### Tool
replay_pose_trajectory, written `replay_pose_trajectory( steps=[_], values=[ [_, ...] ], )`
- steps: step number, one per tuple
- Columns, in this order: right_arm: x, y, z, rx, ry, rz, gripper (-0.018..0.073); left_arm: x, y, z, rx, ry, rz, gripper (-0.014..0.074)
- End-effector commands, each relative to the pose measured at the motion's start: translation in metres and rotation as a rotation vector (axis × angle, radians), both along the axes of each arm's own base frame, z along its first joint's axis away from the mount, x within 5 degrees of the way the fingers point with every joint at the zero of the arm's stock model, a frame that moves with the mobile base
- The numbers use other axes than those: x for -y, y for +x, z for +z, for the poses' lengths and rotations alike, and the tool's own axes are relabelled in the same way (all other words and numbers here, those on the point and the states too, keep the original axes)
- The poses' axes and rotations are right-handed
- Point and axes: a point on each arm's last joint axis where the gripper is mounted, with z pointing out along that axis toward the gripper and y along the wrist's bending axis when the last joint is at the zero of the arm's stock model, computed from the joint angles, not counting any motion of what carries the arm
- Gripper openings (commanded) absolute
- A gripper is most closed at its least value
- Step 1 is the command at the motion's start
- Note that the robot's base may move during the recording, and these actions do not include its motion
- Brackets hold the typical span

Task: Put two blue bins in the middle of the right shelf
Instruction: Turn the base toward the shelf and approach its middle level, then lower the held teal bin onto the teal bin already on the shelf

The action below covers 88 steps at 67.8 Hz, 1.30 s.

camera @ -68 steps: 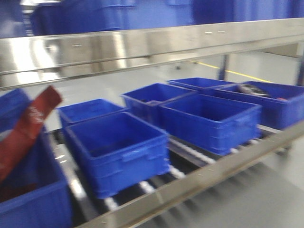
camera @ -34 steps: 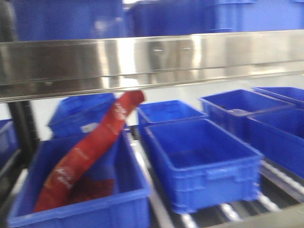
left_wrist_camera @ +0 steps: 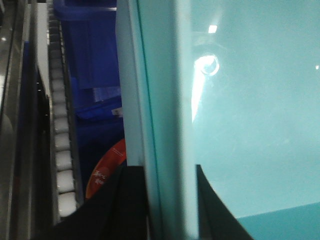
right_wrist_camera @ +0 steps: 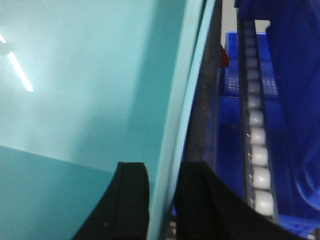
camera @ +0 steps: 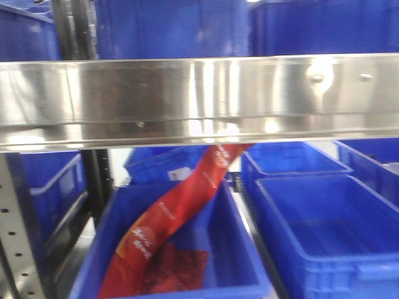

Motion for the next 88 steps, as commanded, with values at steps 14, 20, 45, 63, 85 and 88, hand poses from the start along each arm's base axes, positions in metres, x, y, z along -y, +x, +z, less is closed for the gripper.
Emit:
replay_pose_trajectory(
  steps=[14,20,45,63,85,88],
  values=[
    [-0.0028,-0.0049,0.0139,0.092,0.037,0.041,-0.0165,0.0028,-0.0026,0.0321,0.255,-0.109,-0.021,-0.0111],
    [-0.0028,-0.0049,0.0139,0.092,0.037,0.041,-0.0165,0.0028,-0.0026,0.0321,0.255,-0.109,-0.021,-0.0111],
    [-0.0028,-0.0049,0.0139,0.092,0.037,0.041,-0.0165,0.0027,-0.0026,0.0321,0.256,-0.107,-0.020,-0.0111],
    [-0.0028,-0.0049,0.0139,0.092,0.037,0.041,-0.0165,0.0027,-0.0026,0.0321,0.256,-0.107,-0.020,-0.0111],
    [-0.0028,-0.0049,0.0139,0.092,0.037,0.041,-0.0165,0.0027,-0.0026,0.0321,0.256,-0.107,-0.020,-0.0111],
    [-0.0028,-0.0049,0.0139,0.092,0.037,0.041,-0.0165,0.0027,-0.0026,0.0321,0.256,-0.107,-0.020,-0.0111]
  ],
)
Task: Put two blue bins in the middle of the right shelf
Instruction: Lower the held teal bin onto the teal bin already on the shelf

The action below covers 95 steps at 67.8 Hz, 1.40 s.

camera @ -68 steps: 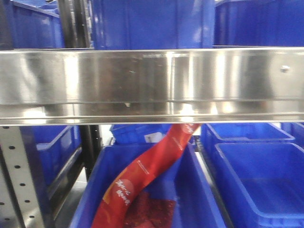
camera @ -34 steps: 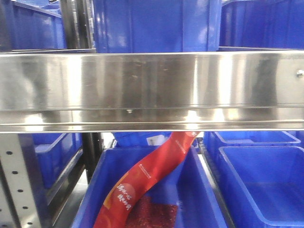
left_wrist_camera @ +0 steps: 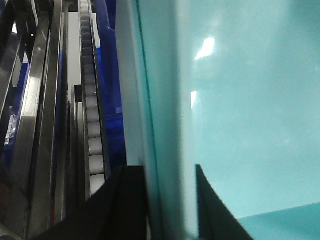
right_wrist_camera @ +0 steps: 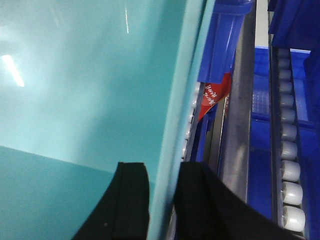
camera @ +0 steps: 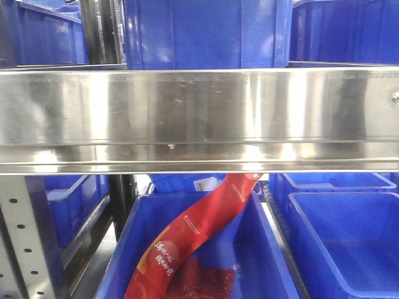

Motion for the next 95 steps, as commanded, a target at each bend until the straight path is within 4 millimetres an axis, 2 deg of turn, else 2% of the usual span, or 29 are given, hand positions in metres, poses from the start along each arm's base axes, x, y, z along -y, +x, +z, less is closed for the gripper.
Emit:
replay_pose_trajectory(
  steps=[1,28,38,46,54,61,74,84,95],
  values=[
    [-0.003,-0.006,0.015,0.094,0.038,0.041,-0.0165,0.003,-0.003,0.032,0.255,-0.110,-0.022,-0.0111],
    [-0.003,-0.006,0.015,0.094,0.038,0.041,-0.0165,0.003,-0.003,0.032,0.255,-0.110,-0.022,-0.0111],
    [-0.003,-0.004,0.014,0.090,0.037,0.041,-0.0165,0.003,-0.004,0.027,0.194,-0.102,-0.023,-0.0111],
    [-0.002,0.010,0.003,0.056,0.010,-0.020,-0.0165,0.005,0.003,0.009,0.090,-0.039,-0.028,-0.0111],
    [-0.003,0.030,-0.012,0.003,0.015,-0.108,-0.0165,0.011,0.021,-0.021,0.007,0.027,-0.048,-0.0111],
    [-0.007,0.048,-0.029,-0.046,-0.002,-0.144,-0.0165,0.016,0.035,-0.045,-0.063,0.050,-0.050,-0.0111],
    [-0.016,0.074,-0.061,-0.146,-0.018,-0.172,-0.0165,0.025,0.061,-0.077,-0.153,0.079,-0.051,-0.0111],
    [-0.019,0.083,-0.086,-0.218,-0.041,-0.180,-0.0165,0.029,0.072,-0.093,-0.195,0.092,-0.051,-0.0111],
    [-0.022,0.091,-0.101,-0.261,-0.058,-0.181,-0.0165,0.031,0.077,-0.101,-0.219,0.100,-0.052,-0.0089]
  ],
)
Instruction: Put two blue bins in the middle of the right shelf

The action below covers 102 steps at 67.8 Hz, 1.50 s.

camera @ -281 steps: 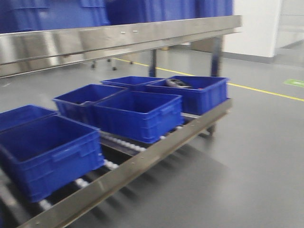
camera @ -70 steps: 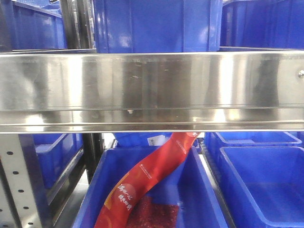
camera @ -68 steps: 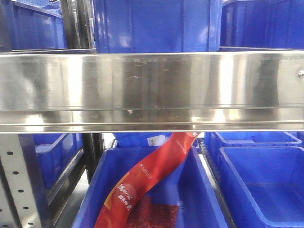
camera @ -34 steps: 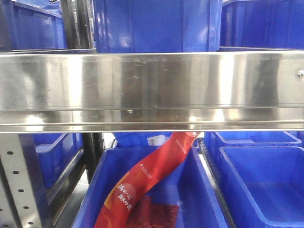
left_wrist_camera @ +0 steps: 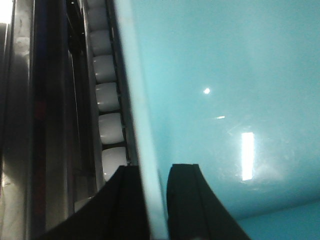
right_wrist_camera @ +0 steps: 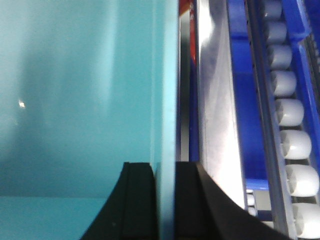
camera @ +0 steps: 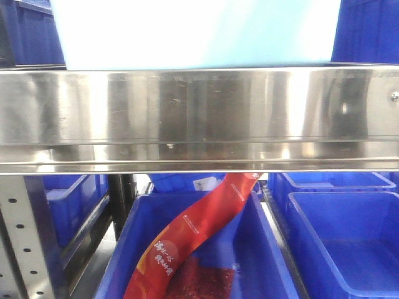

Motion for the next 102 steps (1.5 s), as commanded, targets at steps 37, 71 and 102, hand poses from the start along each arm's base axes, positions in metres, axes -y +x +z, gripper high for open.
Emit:
replay_pose_trajectory(
  steps=[37,71,102],
  values=[
    [0.000,-0.009,0.028,0.150,0.059,0.023,0.0380,0.005,-0.004,0.042,0.141,-0.081,-0.026,0.0465],
    [0.031,-0.084,0.094,0.289,0.044,0.005,0.0004,0.001,-0.045,0.096,0.069,-0.122,-0.040,0.0036],
    [0.042,-0.130,0.076,0.460,0.110,0.060,-0.0163,0.016,-0.103,0.093,0.277,-0.157,-0.074,-0.0111]
  ],
)
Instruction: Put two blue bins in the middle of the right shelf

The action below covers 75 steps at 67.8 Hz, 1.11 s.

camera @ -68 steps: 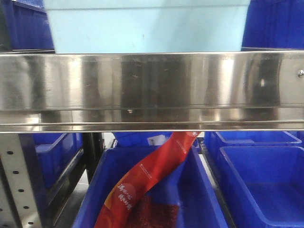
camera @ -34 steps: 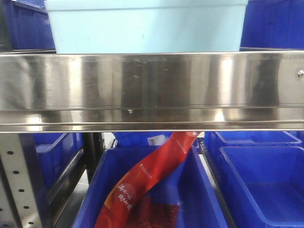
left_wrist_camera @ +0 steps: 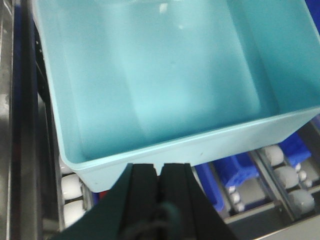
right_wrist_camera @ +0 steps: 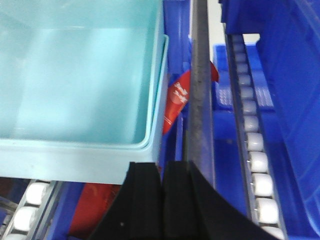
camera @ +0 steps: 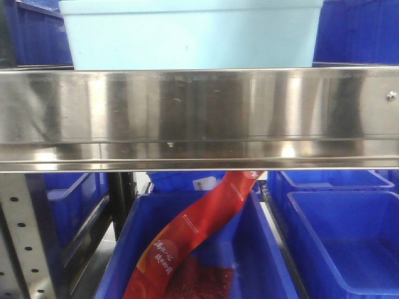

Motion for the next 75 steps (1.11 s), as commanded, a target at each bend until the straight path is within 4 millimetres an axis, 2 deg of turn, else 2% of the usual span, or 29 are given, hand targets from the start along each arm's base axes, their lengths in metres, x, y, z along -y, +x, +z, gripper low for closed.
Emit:
replay_pose_trajectory(
  steps=[1,12,22,36,45,51,61,75],
  values=[
    [0.003,-0.013,-0.003,0.100,0.012,0.028,-0.0163,-0.003,-0.013,-0.007,0.077,-0.064,-0.019,-0.0111],
    [0.006,-0.031,-0.025,0.238,0.034,0.074,-0.0163,-0.014,-0.038,-0.039,0.162,-0.106,-0.057,-0.0111],
    [0.008,-0.044,-0.053,0.306,0.049,0.107,-0.0163,-0.025,-0.064,-0.063,0.291,-0.171,-0.097,-0.0111],
    [0.014,-0.065,-0.093,0.285,0.043,0.121,-0.0163,-0.052,-0.096,-0.098,0.379,-0.201,-0.077,-0.0111],
    [0.020,-0.082,-0.104,0.297,0.047,0.121,-0.0163,-0.073,-0.119,-0.113,0.401,-0.199,-0.026,-0.0111],
    [0.024,-0.095,-0.100,0.340,0.059,0.118,-0.0163,-0.086,-0.137,-0.114,0.439,-0.199,0.007,-0.0111],
    [0.028,-0.109,-0.088,0.434,0.085,0.123,-0.0163,-0.100,-0.167,-0.100,0.569,-0.246,0.026,-0.0111],
    [0.030,-0.112,-0.086,0.452,0.090,0.123,-0.0163,-0.110,-0.193,-0.088,0.692,-0.295,0.020,-0.0111]
  ],
)
